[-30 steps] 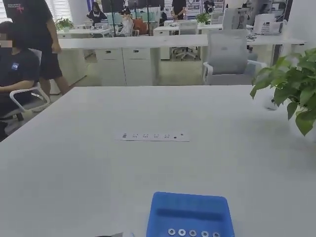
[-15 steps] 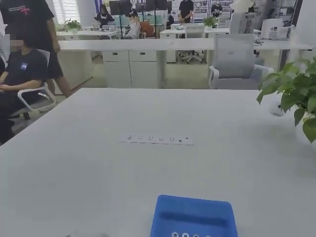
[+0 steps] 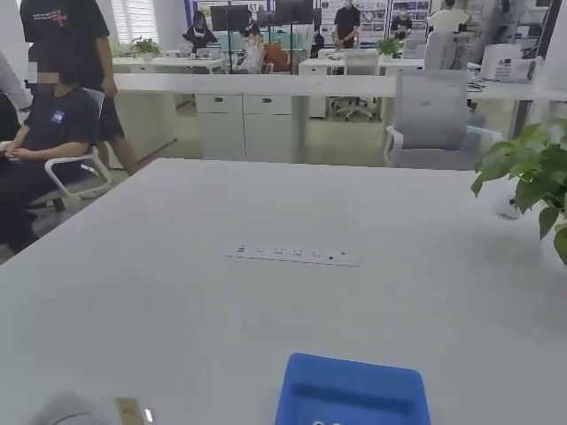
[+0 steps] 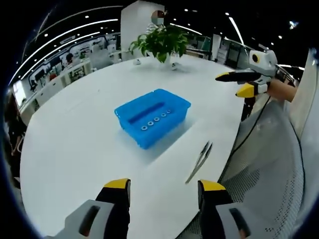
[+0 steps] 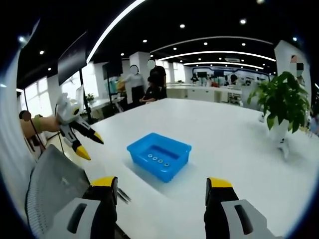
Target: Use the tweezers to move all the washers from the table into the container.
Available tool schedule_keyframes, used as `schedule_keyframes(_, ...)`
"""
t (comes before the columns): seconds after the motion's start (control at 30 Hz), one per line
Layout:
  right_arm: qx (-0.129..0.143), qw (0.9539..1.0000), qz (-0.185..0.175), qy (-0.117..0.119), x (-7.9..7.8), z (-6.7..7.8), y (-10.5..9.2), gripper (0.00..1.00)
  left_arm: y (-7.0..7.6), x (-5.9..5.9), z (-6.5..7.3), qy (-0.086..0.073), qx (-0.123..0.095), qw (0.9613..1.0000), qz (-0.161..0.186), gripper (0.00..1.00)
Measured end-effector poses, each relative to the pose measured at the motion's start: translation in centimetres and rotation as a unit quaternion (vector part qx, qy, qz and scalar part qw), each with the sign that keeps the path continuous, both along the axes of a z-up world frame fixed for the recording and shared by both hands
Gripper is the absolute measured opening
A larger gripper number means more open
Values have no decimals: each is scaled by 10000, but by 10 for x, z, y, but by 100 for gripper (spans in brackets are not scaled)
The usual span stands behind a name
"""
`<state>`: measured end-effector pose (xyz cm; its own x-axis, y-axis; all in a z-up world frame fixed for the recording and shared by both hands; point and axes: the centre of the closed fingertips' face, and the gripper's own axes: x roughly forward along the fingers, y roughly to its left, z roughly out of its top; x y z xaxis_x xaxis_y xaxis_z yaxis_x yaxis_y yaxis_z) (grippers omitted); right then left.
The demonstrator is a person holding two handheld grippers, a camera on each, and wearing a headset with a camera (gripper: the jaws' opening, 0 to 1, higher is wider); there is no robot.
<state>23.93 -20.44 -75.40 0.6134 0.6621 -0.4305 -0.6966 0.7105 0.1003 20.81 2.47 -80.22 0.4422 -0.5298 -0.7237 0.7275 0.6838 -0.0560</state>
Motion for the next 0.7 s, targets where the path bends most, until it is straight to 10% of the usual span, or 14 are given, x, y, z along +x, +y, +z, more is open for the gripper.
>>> schedule_keyframes(0.17,78,10000,-45,-28,2,2,-2,74,-2,10,23,-364,-754,9952,502,59)
schedule_keyframes(0.4,323,9991,-170,-219,9,15,-4,79,13,20,64,-903,-2026,9661,1318,71)
schedule_keyframes(0.7,698,9951,-409,-567,18,34,-8,86,65,31,108,-2046,-2141,9268,2310,90)
